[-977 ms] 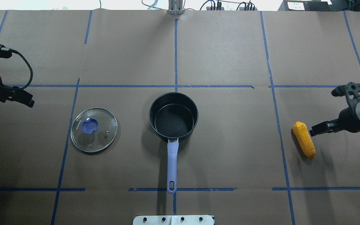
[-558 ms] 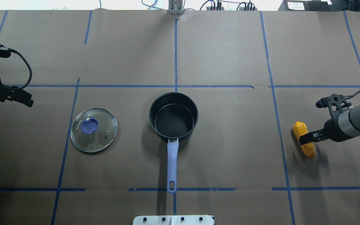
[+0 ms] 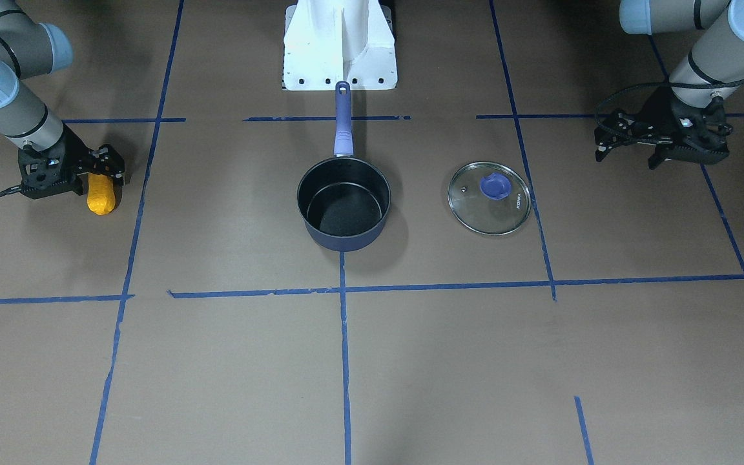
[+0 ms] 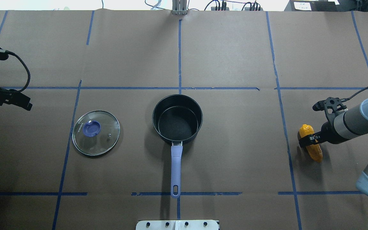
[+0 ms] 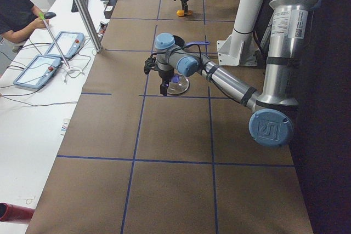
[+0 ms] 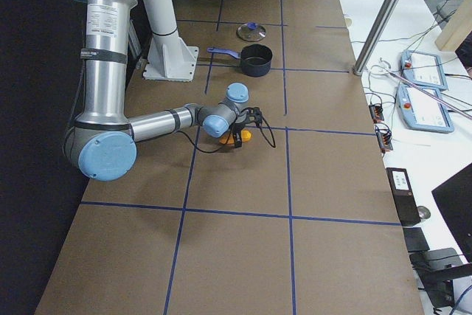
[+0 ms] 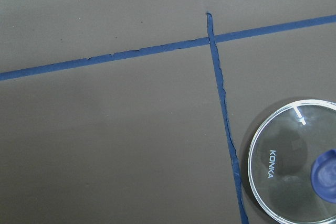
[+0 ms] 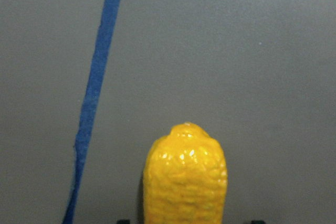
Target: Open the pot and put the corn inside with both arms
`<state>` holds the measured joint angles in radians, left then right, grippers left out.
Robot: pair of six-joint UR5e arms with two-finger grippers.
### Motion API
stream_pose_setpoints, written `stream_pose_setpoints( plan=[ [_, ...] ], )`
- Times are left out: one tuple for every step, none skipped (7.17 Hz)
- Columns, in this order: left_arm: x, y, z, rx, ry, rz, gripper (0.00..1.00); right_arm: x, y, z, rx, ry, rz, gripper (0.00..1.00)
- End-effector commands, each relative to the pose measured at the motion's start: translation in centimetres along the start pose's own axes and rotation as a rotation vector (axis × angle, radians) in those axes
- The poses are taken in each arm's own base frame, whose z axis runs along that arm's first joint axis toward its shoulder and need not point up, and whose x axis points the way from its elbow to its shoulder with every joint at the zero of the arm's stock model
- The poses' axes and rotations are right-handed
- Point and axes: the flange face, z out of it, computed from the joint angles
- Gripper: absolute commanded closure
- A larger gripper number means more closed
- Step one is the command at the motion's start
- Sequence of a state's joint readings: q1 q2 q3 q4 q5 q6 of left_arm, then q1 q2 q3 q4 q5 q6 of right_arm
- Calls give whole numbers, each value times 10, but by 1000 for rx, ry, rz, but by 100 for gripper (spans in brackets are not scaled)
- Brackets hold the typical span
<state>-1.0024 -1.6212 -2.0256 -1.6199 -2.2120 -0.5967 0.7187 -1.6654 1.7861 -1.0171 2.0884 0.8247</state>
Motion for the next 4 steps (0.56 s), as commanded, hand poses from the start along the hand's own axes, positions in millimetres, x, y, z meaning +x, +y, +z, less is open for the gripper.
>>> stream_pose_setpoints(
  plan=[
    [0,0,0,0,-1,0,1,-1,0,-2,-1,-7,-3,100],
    [0,0,0,2,-2,1,1,-17,-2,-17,16,-35,-17,100],
    [0,0,-1,1,2,-1,1,-38,-5,-37,42,-65,-34,100],
    [0,0,-1,1,2,-1,1,-78,-20,-61,69,-108,10,100]
  ],
)
